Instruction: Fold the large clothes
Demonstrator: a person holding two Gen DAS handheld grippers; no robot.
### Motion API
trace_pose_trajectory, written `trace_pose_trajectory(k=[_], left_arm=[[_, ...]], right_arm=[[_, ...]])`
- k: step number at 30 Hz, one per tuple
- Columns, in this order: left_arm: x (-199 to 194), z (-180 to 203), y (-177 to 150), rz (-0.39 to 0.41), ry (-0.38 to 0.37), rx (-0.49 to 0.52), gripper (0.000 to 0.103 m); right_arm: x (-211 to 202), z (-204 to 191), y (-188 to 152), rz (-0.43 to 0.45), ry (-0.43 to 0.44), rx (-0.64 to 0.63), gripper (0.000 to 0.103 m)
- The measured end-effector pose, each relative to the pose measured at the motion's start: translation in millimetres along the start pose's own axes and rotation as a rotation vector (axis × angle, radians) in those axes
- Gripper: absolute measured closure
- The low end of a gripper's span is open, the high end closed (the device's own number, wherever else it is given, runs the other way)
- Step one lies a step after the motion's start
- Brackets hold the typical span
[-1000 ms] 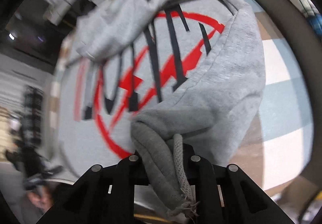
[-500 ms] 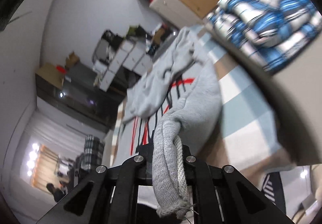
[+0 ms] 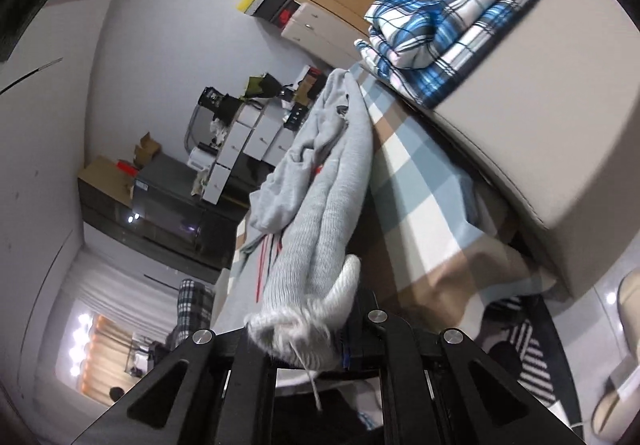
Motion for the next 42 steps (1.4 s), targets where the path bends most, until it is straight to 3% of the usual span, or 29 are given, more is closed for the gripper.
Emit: trace_pose_trajectory(k=[11,16,25,28,32,38,42], left_arm=[[-3.5,3.3,-3.9,0.005,-0.011,0.001,0.103],[4.3,11.1,14.5,-0.009,-0.033,0.001,0.103],[22.2,19.8,23.6,-0.071,-0.015,0.045,0.103],[23.8,18.1,23.3,-0.091,-0.019,0.052,0.103],[26.6,16.3,25.6,-0.109,-0.016,0.051,0.103],[26.8,9.8,27.6,-0.124,-0.01,0.028,0.103],[25.5,7.5,26.0,-0.131,0.001,0.018,0.103]], right_arm=[[-27.0,-0.4,-10.5,-0.006,0.024,-0.035,0.1],[-2.3,-9.6,6.7,-0.058,-0.009,-0.075,0.1],[57.3,19.1,15.8,-0.25,-0.206,-0.028,0.096],[58.6,32.1,14.1,-0.267,-0.195,0.025,0.092],[61.1,30.7,10.4,-0.273,-0.184,0.034,0.063],[69.0,18.6,7.5,-0.286,-0.314,-0.082,0.059],[72.7,10.7,3.6,-0.306,-0.483,-0.222,0.059]])
Point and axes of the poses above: each gripper's, at about its wrist camera, not at the fingertips, and x roughly the way its jaws point, z to its right, y to its top, the point moved 5 cm from there along x, roughly the way its jaws point, and after that the axes turned 3 degrees about z, right-handed, at the moved point
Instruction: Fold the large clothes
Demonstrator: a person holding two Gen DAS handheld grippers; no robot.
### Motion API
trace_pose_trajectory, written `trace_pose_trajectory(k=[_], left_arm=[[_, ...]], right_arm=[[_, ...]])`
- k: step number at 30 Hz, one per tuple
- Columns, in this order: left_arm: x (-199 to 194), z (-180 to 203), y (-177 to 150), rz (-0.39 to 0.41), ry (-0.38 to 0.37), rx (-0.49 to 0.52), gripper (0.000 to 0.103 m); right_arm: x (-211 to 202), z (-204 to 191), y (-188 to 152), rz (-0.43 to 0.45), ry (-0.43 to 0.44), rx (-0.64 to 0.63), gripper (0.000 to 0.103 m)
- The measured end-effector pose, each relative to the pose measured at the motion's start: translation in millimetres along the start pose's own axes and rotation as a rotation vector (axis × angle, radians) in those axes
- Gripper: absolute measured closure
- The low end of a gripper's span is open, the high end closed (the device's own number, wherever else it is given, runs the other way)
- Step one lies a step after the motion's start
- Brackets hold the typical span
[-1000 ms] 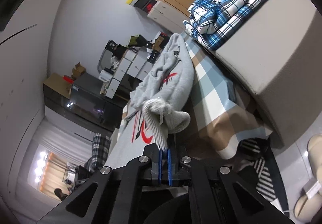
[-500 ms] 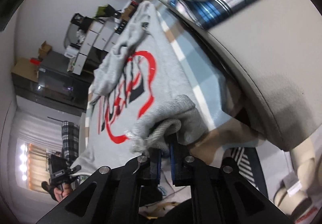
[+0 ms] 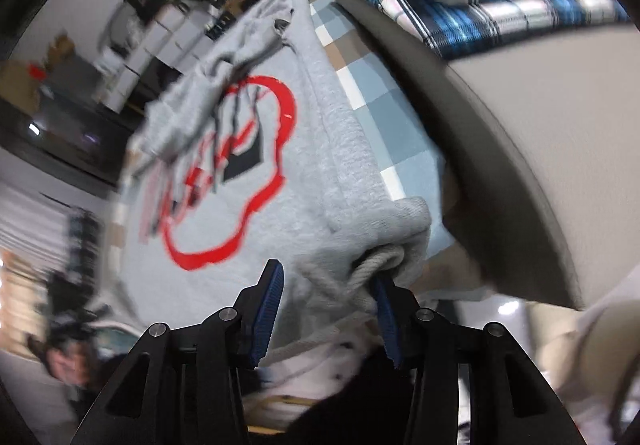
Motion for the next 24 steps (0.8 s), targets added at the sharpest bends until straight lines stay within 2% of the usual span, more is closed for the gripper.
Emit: trace_pose_trajectory(k=[1,3,6,11,13,14,15,16,18,20,21,24], left_arm=[[-0.1,0.0,-0.3,-0.001,0.002,0.0,0.103],[0.7,0.6,-2.0,-0.007,0.006,0.009,0.103],[3.0,-1.8,-1.4,-0.015,0.008,0.004,0.103],[8.2,-7.5,1.2,-0.037,-0.001,-0.034,0.103],[10.3,-9.3,1.5,-0.046,0.005,-0.047,0.103],[10.9,-10.0,1.9,-0.048,0.004,-0.053,0.103],[11.8,-10.4,1.9,-0.052,-0.001,-0.056,0.103],[13.0,-11.2,1.6,-0.057,0.005,-0.059,0.103],[14.7,-13.1,0.4,-0.07,0.017,-0.065,0.093],[15.4,-14.9,-0.8,-0.074,0.016,-0.075,0.066],[14.9,-15.3,-1.3,-0.072,0.015,-0.079,0.062],[12.9,-14.3,-1.1,-0.07,0.022,-0.067,0.062]], right_arm=[[-1.6,0.2,-1.6,-0.007,-0.075,-0.029,0.058],[-3.7,2.3,-3.4,-0.008,-0.072,-0.029,0.052],[-0.8,17.6,-2.0,0.007,-0.086,0.011,0.05],[3.1,22.9,4.1,0.046,0.005,0.063,0.05],[-0.1,21.1,4.6,0.065,0.028,0.053,0.059],[1.9,17.8,4.3,0.054,0.017,0.044,0.072],[4.3,16.3,3.9,0.044,0.008,0.035,0.081],[4.8,16.9,3.4,0.039,-0.001,0.028,0.083],[4.8,16.2,2.2,0.029,-0.026,-0.002,0.084],[6.6,9.6,0.0,0.012,-0.07,-0.087,0.084],[7.2,6.4,-1.4,0.002,-0.092,-0.123,0.082],[8.7,0.4,-4.7,-0.021,-0.125,-0.19,0.079]])
Point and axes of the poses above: each gripper's, at about its wrist camera, not at the fingertips, and x roughly the way its jaws point, z to its right, y to its top, the point moved 5 cm from there along x, roughly the way its jaws point, and after that the axes turned 3 degrees about z, right-handed, at the moved point
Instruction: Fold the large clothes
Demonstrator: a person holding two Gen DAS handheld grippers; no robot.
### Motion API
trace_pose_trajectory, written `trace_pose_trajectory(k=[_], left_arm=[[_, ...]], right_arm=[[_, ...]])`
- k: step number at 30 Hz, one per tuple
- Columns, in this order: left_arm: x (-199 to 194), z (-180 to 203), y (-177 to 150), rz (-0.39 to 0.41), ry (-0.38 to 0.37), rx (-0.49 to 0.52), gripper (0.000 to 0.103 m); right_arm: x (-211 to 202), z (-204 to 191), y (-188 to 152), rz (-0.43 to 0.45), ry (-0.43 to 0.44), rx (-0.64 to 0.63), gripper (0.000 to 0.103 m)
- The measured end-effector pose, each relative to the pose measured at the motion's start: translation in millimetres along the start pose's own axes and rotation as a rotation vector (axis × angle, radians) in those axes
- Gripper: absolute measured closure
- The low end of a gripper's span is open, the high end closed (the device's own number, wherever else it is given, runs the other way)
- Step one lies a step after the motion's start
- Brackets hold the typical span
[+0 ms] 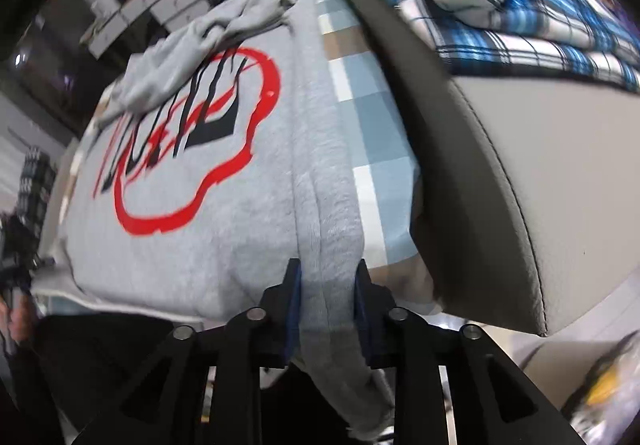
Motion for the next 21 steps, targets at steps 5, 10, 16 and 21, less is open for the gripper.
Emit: trace_pose_trajectory(k=[5,10,16,21], left_arm=[[1.7,-1.8,0.5,0.006,0.006,0.016,0.062],[-0.7,-1.7,0.9,0.032,0.051,0.05,0.101],[-20.0,10.0,-2.2,0.063,-0.054,0.061,0.102],[-33.4,26.5,12.9,0.097,-0.132,0.05,0.102]], right_arm=[[2.1,-1.4,1.0,-0.01,-0.024,-0.032,0.091],[-8.1,-3.5,8.0,0.014,0.221,0.102,0.095],[-30.0,-7.0,19.2,0.083,0.488,0.233,0.096],[-37.9,-4.8,36.4,0.12,0.623,0.332,0.096]])
Point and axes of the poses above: each gripper's, at about its wrist camera, not at the fingertips, and x roughly the way its jaws point, z to its right, y to its top, the point moved 5 cm from there along x, roughly the way its jaws point, and after that the axes turned 3 degrees about z, right-handed, at the moved point
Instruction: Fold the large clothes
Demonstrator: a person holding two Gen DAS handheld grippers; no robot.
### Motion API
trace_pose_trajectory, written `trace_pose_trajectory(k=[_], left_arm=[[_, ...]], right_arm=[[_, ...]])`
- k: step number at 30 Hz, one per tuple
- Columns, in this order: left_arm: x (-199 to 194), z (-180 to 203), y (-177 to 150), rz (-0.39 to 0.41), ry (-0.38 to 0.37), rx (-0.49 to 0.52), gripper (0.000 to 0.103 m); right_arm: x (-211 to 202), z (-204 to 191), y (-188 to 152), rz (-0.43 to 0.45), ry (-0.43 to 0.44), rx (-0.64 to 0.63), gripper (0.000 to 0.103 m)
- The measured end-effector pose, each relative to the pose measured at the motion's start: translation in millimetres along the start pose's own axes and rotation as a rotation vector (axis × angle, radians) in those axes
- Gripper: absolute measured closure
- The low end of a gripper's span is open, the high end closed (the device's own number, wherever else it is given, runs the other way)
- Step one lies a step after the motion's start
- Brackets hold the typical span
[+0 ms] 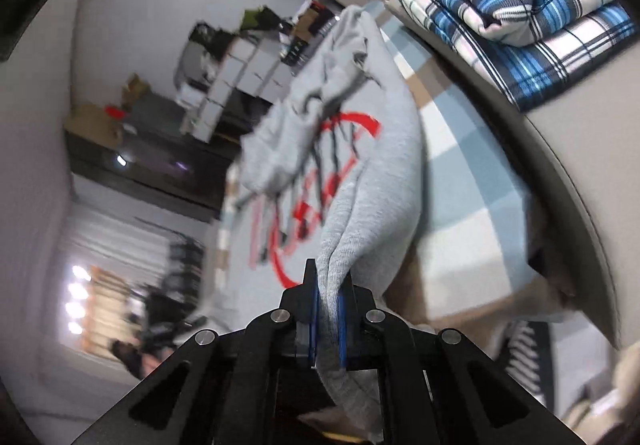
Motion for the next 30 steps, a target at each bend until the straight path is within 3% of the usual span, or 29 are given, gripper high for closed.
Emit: trace_pose_trajectory(k=[7,13,18,22,26,30], left_arm=[[-15.6,39.6,74.7,0.083,-0.09,-0.026,0.102],[-27.9,67.9,150.3,0.163,-0.151,-0.042,0.102],[-29.0,67.2,239.8,0.232,-0.147,-0.114,0.102],[-12.9,47.1,303.8,0.254,-0.127,-0.201,0.102],[11.7,32.0,348.1,0.256,-0.079,-0.246,0.102],[29.3,23.5,377.5,0.275,-0.03,-0.216,0.102]], right_arm=[[1.0,-22.4,66.5,0.094,0.116,0.093,0.096],[27.2,-56.5,154.8,0.13,0.133,0.133,0.096],[72.0,-76.5,238.5,0.104,0.03,0.174,0.096],[123.2,-70.1,303.2,0.096,-0.08,0.242,0.096],[176.1,-46.0,342.0,0.062,-0.201,0.251,0.097],[221.6,-1.9,363.6,0.032,-0.322,0.332,0.097]])
Point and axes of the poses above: each gripper's, at about its wrist camera, not at the fingertips, and x roughly the way its jaws point, z to its right, y to its top, the point moved 5 cm from there along x, roughly the way its jaws point, and after that the axes turned 3 degrees about z, right-handed, at the moved point
